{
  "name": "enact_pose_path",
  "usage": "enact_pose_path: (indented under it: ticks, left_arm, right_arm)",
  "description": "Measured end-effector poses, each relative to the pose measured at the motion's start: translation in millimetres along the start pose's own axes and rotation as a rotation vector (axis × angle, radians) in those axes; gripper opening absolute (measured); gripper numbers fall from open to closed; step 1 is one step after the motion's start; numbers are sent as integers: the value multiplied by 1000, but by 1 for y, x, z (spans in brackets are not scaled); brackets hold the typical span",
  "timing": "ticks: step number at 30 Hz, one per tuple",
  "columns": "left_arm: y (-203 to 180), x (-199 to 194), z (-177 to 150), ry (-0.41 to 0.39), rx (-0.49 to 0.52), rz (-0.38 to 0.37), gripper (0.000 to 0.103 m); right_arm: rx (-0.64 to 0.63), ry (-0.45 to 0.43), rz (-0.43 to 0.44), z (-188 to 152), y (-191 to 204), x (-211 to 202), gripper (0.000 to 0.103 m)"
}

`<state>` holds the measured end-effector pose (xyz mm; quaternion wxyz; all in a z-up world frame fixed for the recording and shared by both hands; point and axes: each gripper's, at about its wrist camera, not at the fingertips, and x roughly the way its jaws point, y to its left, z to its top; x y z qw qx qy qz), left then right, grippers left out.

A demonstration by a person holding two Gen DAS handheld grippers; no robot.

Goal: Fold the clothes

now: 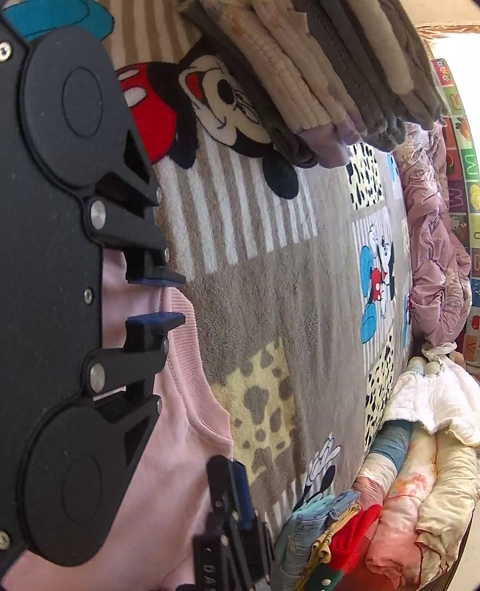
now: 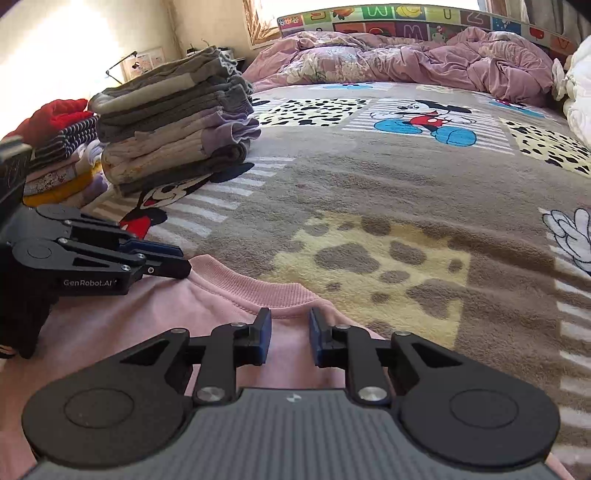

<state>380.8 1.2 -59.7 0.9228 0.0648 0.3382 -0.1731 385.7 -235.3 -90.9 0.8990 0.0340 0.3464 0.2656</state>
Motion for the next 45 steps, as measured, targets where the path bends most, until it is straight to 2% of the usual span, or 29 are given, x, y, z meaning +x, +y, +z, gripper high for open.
enact_pose_path:
  ticks: [2, 5, 8, 13, 15, 18, 21, 23, 24, 26, 29, 32, 35, 36, 37, 43, 45]
  left_arm:
    - [-14, -17, 9, -51, 12, -14, 25]
    - [-42, -31, 16, -98, 52, -62, 29]
    - [-72, -31, 16, -123, 79, -106, 29]
    - [-122, -22, 14, -160, 101, -183, 29]
    - [-141, -18, 10, -170, 119, -212, 27]
    - [-162, -6, 6, -149, 130, -216, 24]
    - [-173, 15, 14, -143, 72, -233, 23]
    - [-181, 48, 19, -53, -3, -258, 22]
    - [-188, 64, 17, 14, 8, -243, 22]
    - [-201, 75, 13, 17, 69, -182, 22]
    - [-197, 47, 15, -48, 34, -191, 22]
    - [-199, 18, 10, -89, 33, -145, 22]
    - [-221, 25, -5, -13, 109, -130, 22]
    - [-230, 37, -14, 42, 155, -119, 22]
    - [-237, 42, -22, 14, 210, -97, 22]
    - [-247, -3, -17, -43, 170, -119, 22]
    - [-261, 13, -28, 45, 205, -98, 22]
  right_arm:
    - [78, -89, -20, 1, -15, -37, 35]
    - [204, -203, -81, -9, -42, -94, 40]
    - [271, -251, -171, -34, -65, -137, 40]
    - [312, -277, -275, -80, -81, -185, 41]
    - [268, -264, -311, -93, -79, -189, 42]
    - [198, -219, -279, -107, -74, -174, 41]
    - [95, -140, -278, -117, -64, -152, 41]
    - [36, -112, -264, -121, -57, -141, 40]
    - [19, -101, -268, -122, -55, -138, 40]
    - [15, -72, -281, -124, -57, -133, 40]
    - [24, -66, -266, -124, -60, -135, 40]
    - [30, -77, -227, -125, -62, -143, 41]
    - [37, -82, -220, -129, -67, -153, 44]
    - [36, -81, -223, -131, -69, -155, 44]
    - [40, -82, -223, -132, -72, -158, 44]
    - [86, -126, -239, -141, -92, -186, 44]
    - [104, -123, -257, -144, -101, -190, 44]
